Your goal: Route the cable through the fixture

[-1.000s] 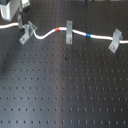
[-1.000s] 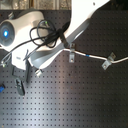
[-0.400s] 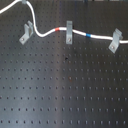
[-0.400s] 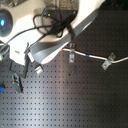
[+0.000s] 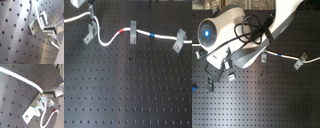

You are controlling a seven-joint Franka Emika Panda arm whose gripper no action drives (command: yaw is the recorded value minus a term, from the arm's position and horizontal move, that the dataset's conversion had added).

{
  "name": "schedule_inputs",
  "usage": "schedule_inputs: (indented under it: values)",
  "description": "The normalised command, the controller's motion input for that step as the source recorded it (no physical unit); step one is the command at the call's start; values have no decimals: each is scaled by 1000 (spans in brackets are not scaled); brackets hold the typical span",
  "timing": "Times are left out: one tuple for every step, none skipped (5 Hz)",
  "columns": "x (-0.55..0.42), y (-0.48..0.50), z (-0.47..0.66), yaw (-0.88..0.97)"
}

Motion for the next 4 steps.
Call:
schedule_inputs:
  values:
    - [-21,289,-483,377]
    - [202,307,260,0]
    - [-171,-186,289,0]
    - [-281,-30,334,0]
